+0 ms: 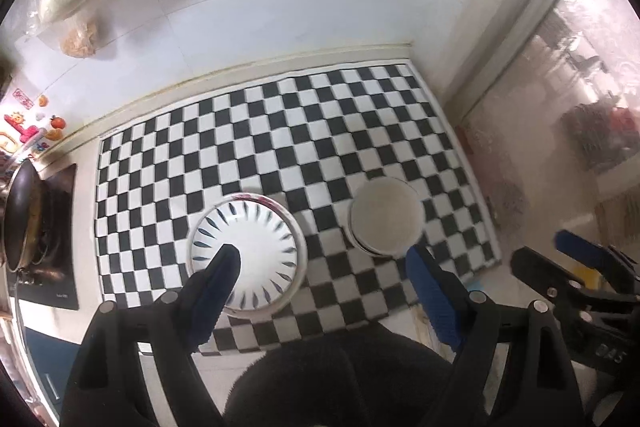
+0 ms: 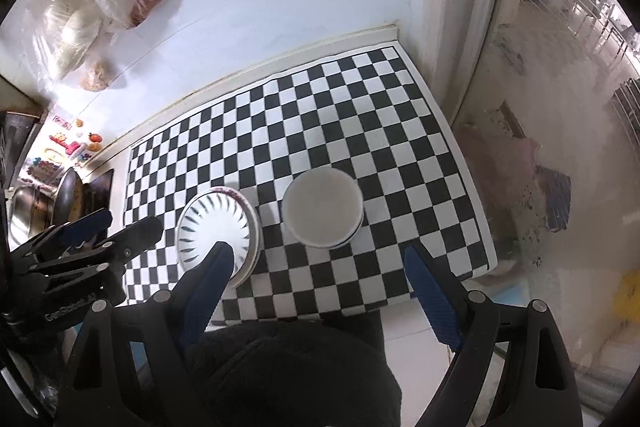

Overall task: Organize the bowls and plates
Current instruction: 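Lower both grippers to the bowl pile and grasp its rim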

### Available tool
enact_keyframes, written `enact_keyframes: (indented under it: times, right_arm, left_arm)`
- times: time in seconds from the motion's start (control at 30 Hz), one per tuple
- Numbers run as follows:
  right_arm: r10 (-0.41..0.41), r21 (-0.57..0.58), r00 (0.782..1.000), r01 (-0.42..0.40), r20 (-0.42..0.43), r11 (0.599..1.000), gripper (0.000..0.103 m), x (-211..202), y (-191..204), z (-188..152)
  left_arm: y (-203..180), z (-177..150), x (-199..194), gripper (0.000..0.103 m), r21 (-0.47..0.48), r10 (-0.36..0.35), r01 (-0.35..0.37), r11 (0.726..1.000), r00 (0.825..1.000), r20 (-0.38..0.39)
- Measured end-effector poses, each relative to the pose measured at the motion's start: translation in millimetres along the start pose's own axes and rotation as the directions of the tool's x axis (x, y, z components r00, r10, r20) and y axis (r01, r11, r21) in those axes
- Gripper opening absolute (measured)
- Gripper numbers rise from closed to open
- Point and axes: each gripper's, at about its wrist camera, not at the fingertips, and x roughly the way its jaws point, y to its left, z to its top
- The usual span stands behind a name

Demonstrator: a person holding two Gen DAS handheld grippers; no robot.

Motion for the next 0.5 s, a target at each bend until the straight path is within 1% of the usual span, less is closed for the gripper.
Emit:
enact_keyframes:
  times: [0.07, 0.1, 0.17, 0.23, 0.27, 0.33, 0.37, 0.43, 0.5]
  right_arm:
    - [-0.010, 0.000, 1.000, 0.010, -0.003, 1.000, 0.090, 9, -1, 3]
    - [-0.015, 0.001, 1.000, 0.015, -0.007, 1.000, 0.090, 16, -2, 5]
    - [-0.025, 0.002, 1.000, 0.025, -0.012, 1.000, 0.090, 25, -5, 8]
    - [-0.028, 0.009, 0.999, 0.029, -0.023, 1.000, 0.090, 39, -9, 12]
    - [-0.032, 0.015, 0.999, 0.032, -0.030, 0.999, 0.090, 46, -12, 14]
    - [-0.034, 0.021, 0.999, 0.035, -0.043, 0.999, 0.089, 60, -17, 17]
    - [-0.031, 0.029, 0.998, 0.033, -0.052, 0.999, 0.089, 69, -21, 19]
    - [-0.019, 0.045, 0.998, 0.022, -0.062, 0.999, 0.089, 85, -29, 22]
    - [0.007, 0.078, 0.996, -0.001, -0.085, 0.997, 0.089, 105, -40, 25]
  left_arm:
    - [0, 3, 8, 0.084, -0.003, -0.007, 0.007, 1.000, 1.000, -0.001]
    - [1, 6, 13, 0.082, -0.007, -0.012, 0.012, 1.000, 1.000, 0.005]
    - [0, 11, 20, 0.070, -0.008, -0.016, 0.016, 1.000, 1.000, 0.014]
    - [1, 16, 30, 0.064, -0.010, -0.029, 0.029, 1.000, 0.999, 0.013]
    - [0, 19, 37, 0.064, -0.009, -0.033, 0.033, 0.999, 0.999, 0.014]
    - [-1, 24, 52, 0.064, -0.001, -0.035, 0.035, 0.999, 0.999, -0.007]
    - [0, 26, 60, 0.058, -0.006, -0.043, 0.043, 0.999, 0.999, -0.017]
    - [0, 29, 79, 0.049, -0.014, -0.049, 0.049, 0.999, 0.998, -0.046]
    - [0, 32, 99, 0.049, -0.021, -0.061, 0.059, 0.998, 0.995, -0.084]
